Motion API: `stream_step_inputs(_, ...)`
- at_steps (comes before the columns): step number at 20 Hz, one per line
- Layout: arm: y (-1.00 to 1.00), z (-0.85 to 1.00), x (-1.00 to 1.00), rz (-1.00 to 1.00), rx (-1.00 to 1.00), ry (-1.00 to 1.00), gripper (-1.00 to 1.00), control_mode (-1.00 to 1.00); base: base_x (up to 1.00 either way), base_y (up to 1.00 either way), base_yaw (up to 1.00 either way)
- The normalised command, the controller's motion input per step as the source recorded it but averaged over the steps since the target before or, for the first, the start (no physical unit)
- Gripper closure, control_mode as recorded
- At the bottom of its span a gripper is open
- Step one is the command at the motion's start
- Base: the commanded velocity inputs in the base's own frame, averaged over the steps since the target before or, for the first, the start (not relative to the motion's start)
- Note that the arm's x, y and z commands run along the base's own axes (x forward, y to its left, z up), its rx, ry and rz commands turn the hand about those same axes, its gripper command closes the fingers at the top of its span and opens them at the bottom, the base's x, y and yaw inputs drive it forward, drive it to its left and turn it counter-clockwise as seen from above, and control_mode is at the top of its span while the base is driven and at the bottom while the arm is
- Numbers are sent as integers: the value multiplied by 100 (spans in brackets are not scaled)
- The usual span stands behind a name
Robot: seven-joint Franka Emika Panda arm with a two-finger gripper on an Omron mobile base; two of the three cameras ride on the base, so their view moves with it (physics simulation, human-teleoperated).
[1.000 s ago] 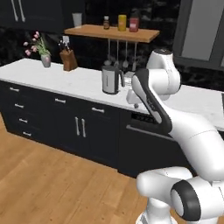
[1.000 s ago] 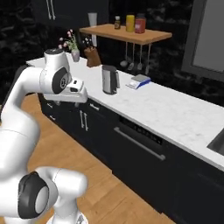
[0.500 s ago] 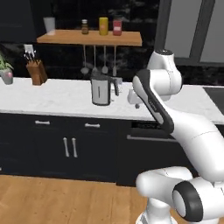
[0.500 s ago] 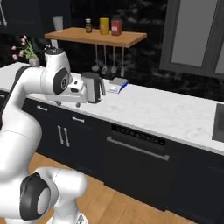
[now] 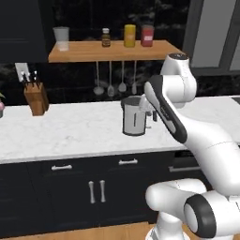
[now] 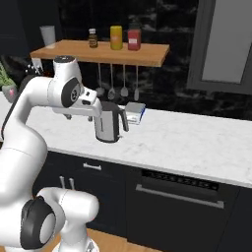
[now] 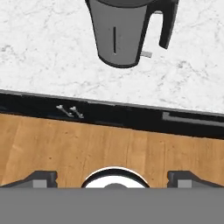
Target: Navigate to the shelves.
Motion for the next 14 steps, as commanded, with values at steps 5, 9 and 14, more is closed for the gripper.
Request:
stream_step_inputs(5, 0, 0, 0, 0, 0, 0, -100, 100, 84, 64, -13)
stream_step_inputs(9, 0, 0, 0, 0, 0, 0, -100, 100, 73, 34, 0)
stream_step_inputs(14, 0, 0, 0, 0, 0, 0, -100, 100, 57, 2, 0)
